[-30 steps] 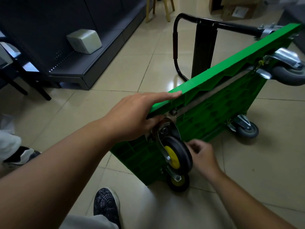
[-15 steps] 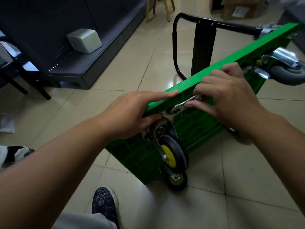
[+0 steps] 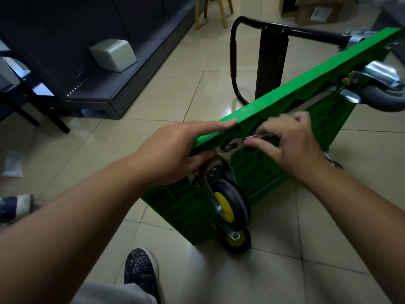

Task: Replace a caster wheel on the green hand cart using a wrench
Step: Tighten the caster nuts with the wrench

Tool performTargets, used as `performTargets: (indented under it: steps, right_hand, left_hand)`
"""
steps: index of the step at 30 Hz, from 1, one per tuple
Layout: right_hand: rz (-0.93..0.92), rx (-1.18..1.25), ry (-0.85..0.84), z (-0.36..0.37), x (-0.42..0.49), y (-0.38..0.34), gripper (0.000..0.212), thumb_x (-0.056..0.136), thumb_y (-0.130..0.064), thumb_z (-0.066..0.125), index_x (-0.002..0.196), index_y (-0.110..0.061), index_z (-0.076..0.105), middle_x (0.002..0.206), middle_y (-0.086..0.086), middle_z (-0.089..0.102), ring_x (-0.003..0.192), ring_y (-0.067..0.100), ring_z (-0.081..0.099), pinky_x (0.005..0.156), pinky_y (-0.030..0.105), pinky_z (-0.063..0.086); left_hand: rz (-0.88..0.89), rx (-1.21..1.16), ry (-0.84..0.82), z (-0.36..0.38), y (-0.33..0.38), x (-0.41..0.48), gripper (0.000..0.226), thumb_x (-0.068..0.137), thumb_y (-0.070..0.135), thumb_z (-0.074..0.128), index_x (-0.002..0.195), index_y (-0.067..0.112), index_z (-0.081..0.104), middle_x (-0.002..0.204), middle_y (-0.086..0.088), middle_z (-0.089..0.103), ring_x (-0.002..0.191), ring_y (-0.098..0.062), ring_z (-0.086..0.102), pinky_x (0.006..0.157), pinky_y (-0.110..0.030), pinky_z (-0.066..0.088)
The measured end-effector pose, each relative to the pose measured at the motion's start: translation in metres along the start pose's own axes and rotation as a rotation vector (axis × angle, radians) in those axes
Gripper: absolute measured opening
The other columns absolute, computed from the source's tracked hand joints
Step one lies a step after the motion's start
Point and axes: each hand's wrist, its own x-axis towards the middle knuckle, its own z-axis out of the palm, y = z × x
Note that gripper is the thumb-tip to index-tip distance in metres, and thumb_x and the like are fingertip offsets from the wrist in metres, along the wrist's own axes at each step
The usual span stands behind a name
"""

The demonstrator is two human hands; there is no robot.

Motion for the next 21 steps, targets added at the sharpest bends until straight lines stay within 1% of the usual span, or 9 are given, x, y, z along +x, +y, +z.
performTargets:
  steps: [2, 4, 7, 10, 12, 14, 17, 19, 21]
  right_hand:
    - [0.141, 0.255, -0.024, 0.018, -0.013, -0.003, 0.051, 0.083, -0.065, 0.054, 0.085, -0.018, 0.071, 0.083, -0.004, 0.069, 0.081, 0.022, 0.059, 0.085, 0.042, 0.041]
    - [0.279, 0.568, -0.001, 0.036, -0.025, -0.009, 0.046, 0.083, -0.056, 0.062, 0.08, -0.012, 0.072, 0.075, 0.001, 0.07, 0.071, 0.022, 0.063, 0.07, 0.04, 0.051]
    - [0.401, 0.82, 0.054, 0.062, -0.039, -0.022, 0.045, 0.086, -0.046, 0.064, 0.072, -0.003, 0.065, 0.061, 0.007, 0.056, 0.056, 0.009, 0.048, 0.053, 0.025, 0.039]
    - [0.44, 0.894, 0.061, 0.069, -0.047, -0.028, 0.048, 0.088, -0.044, 0.065, 0.074, 0.001, 0.064, 0.059, 0.013, 0.051, 0.055, 0.009, 0.044, 0.051, 0.024, 0.035]
    - [0.418, 0.827, 0.013, 0.057, -0.047, -0.017, 0.044, 0.087, -0.046, 0.066, 0.077, -0.003, 0.069, 0.066, 0.016, 0.06, 0.06, 0.012, 0.053, 0.056, 0.027, 0.043]
    - [0.308, 0.569, -0.086, 0.034, -0.045, 0.004, 0.038, 0.086, -0.049, 0.066, 0.084, -0.011, 0.071, 0.074, 0.004, 0.067, 0.074, 0.019, 0.063, 0.069, 0.037, 0.052]
    - [0.104, 0.149, -0.129, -0.005, -0.031, 0.023, 0.033, 0.086, -0.05, 0.061, 0.099, -0.02, 0.065, 0.088, -0.009, 0.062, 0.095, 0.024, 0.05, 0.081, 0.043, 0.046]
    - [-0.078, -0.028, -0.054, -0.026, -0.015, 0.02, 0.03, 0.088, -0.046, 0.063, 0.1, -0.019, 0.062, 0.088, -0.003, 0.065, 0.091, 0.023, 0.048, 0.082, 0.038, 0.038]
    - [-0.251, -0.158, 0.034, -0.041, 0.002, 0.011, 0.025, 0.089, -0.04, 0.067, 0.096, -0.017, 0.063, 0.085, 0.003, 0.067, 0.08, 0.025, 0.054, 0.083, 0.038, 0.034]
  left_hand:
    - [-0.004, 0.0, 0.0, 0.0, 0.0, 0.0, 0.074, 0.095, 0.033, 0.069, 0.149, 0.066, 0.03, 0.149, 0.016, 0.056, 0.123, -0.015, 0.061, 0.097, -0.044, 0.054]
    - [-0.008, -0.003, -0.007, 0.0, 0.001, 0.0, 0.075, 0.094, 0.034, 0.069, 0.149, 0.066, 0.03, 0.149, 0.017, 0.055, 0.118, -0.015, 0.063, 0.096, -0.044, 0.054]
    - [-0.012, -0.013, -0.026, -0.001, 0.001, 0.001, 0.075, 0.094, 0.034, 0.068, 0.148, 0.068, 0.029, 0.15, 0.016, 0.054, 0.106, -0.018, 0.068, 0.09, -0.046, 0.057]
    - [-0.012, -0.017, -0.034, -0.001, 0.002, 0.001, 0.075, 0.094, 0.034, 0.068, 0.149, 0.067, 0.029, 0.15, 0.017, 0.054, 0.097, -0.017, 0.068, 0.085, -0.046, 0.058]
    - [-0.015, -0.017, -0.035, -0.001, 0.001, 0.001, 0.075, 0.094, 0.033, 0.068, 0.148, 0.067, 0.029, 0.149, 0.015, 0.055, 0.098, -0.018, 0.068, 0.086, -0.046, 0.058]
    - [-0.017, -0.023, -0.032, -0.001, 0.001, 0.0, 0.074, 0.095, 0.033, 0.069, 0.149, 0.066, 0.03, 0.15, 0.014, 0.056, 0.105, -0.02, 0.068, 0.09, -0.047, 0.057]
    - [-0.011, -0.015, -0.017, 0.0, -0.001, 0.0, 0.073, 0.095, 0.033, 0.07, 0.149, 0.064, 0.032, 0.151, 0.014, 0.054, 0.118, -0.018, 0.064, 0.096, -0.046, 0.055]
    - [-0.01, -0.008, -0.006, 0.001, -0.001, 0.0, 0.073, 0.095, 0.033, 0.071, 0.15, 0.064, 0.033, 0.151, 0.015, 0.053, 0.123, -0.017, 0.061, 0.099, -0.044, 0.054]
    - [-0.01, -0.004, -0.002, 0.001, -0.001, 0.0, 0.073, 0.095, 0.033, 0.071, 0.15, 0.064, 0.033, 0.151, 0.016, 0.053, 0.126, -0.015, 0.059, 0.1, -0.042, 0.053]
